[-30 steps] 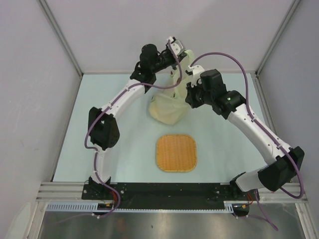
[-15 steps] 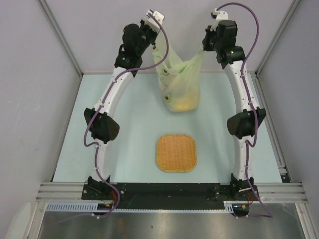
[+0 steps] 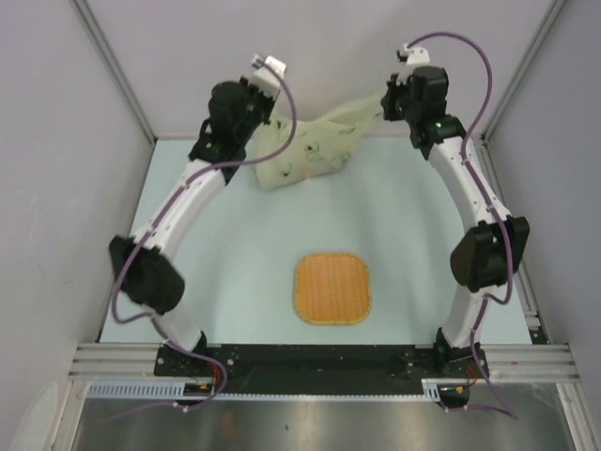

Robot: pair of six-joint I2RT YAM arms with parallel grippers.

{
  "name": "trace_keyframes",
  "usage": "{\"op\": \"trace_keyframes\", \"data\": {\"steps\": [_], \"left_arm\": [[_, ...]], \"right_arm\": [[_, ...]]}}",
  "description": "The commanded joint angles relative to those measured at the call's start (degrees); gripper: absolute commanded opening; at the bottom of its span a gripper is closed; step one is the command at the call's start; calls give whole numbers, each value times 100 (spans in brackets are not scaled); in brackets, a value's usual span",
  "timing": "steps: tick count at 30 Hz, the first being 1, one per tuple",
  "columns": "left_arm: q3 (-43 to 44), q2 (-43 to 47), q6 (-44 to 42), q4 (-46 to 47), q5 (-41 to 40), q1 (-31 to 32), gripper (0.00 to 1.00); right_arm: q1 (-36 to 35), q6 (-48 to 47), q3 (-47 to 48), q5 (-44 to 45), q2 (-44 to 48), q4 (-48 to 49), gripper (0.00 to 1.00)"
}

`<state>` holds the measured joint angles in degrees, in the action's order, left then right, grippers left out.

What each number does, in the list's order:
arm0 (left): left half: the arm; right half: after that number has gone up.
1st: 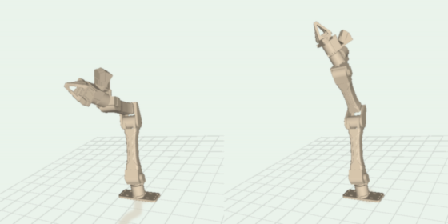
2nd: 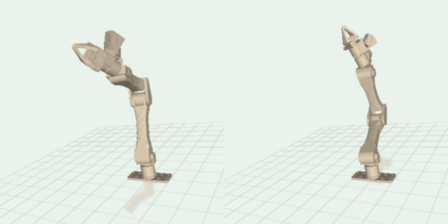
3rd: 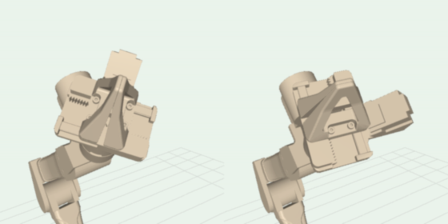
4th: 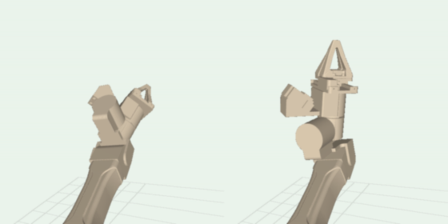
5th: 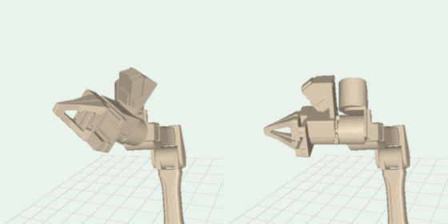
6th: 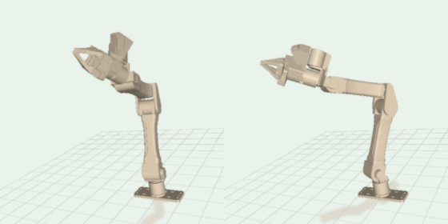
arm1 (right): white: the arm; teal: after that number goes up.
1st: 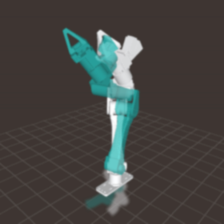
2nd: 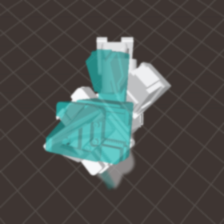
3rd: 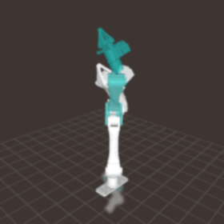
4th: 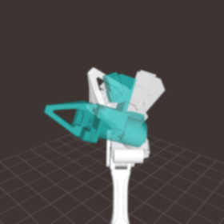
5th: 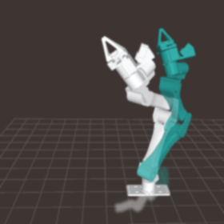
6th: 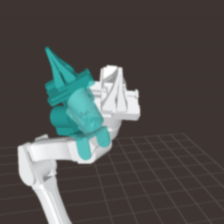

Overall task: Take the fake fruits out of the plastic bag
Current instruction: Adjust the plastic bag at the center of the board.

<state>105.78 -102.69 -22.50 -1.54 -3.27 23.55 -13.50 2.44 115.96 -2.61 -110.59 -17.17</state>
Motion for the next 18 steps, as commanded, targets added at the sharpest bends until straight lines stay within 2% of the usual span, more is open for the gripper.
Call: {"op": "trace_keyframes", "data": {"steps": [1,3,4,6,8,10,15,18], "left_arm": [[-2127,2040,623,-109,352,-17,0],[-3214,2751,877,-206,808,18,0],[-3491,2955,983,-206,941,35,0],[-3878,3176,1281,-241,1108,71,0],[-3846,3247,1415,-469,1302,106,0],[-3714,3203,1450,-566,1320,106,0],[-3494,3115,1538,-593,1153,115,0],[-3485,3212,1617,-716,1126,115,0]], "right_arm": [[-223,-226,-2017,-494,1151,65,0],[-355,-183,-2602,-617,1398,-120,1],[-364,-113,-2988,-670,1504,-155,15],[-347,2,-3176,-933,1768,-322,26],[-312,20,-3150,-1021,2013,-471,45],[-189,11,-3010,-1109,2155,-542,55],[92,221,-1956,-1215,2173,-1086,63],[93,292,-1613,-1391,2330,-1044,68]]}}
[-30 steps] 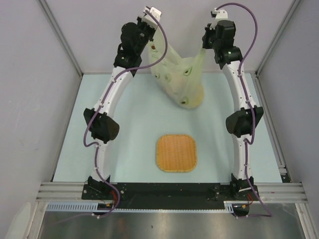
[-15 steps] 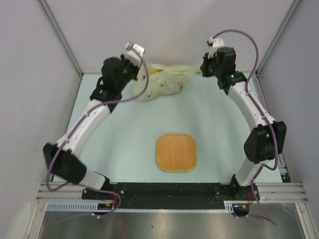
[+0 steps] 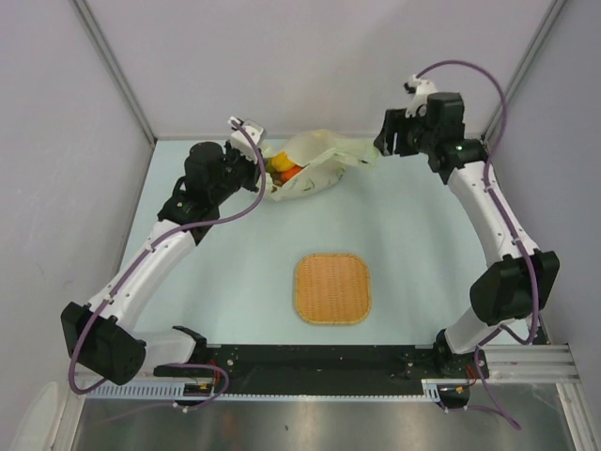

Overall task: Take the fake fruits out of the plastic bag
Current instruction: Adjust the plastic bag at the center of the board.

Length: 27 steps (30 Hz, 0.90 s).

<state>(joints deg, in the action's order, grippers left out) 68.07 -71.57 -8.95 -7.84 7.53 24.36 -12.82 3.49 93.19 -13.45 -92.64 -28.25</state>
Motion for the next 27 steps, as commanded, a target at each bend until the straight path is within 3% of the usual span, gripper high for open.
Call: {"op": "trace_keyframes", "data": {"steps": [1,6,12,17,23,26,27], "left_arm": [[268,134,271,-104,73,25,0],[241,249,490,-174,100,25,0],[84,486,702,-324,3,34,0],[-31,635,676,-333,-225,16,0],[-75,653,649,-332,-576,-45,0],[-136,662,692,-385,-735,-63,1],[-206,679,702,-368,-735,-63,0]], "right_arm": [[-97,205,657,-359,597,231,69],[-870,205,394,-237,467,566,61],[-1688,512,708,-87,-640,970,31],[-2075,583,1569,79,-1868,1023,26],[-2462,513,1800,439,-2636,971,23],[-2620,635,932,388,-2260,865,21],[-2681,644,172,361,-2067,891,22]]}}
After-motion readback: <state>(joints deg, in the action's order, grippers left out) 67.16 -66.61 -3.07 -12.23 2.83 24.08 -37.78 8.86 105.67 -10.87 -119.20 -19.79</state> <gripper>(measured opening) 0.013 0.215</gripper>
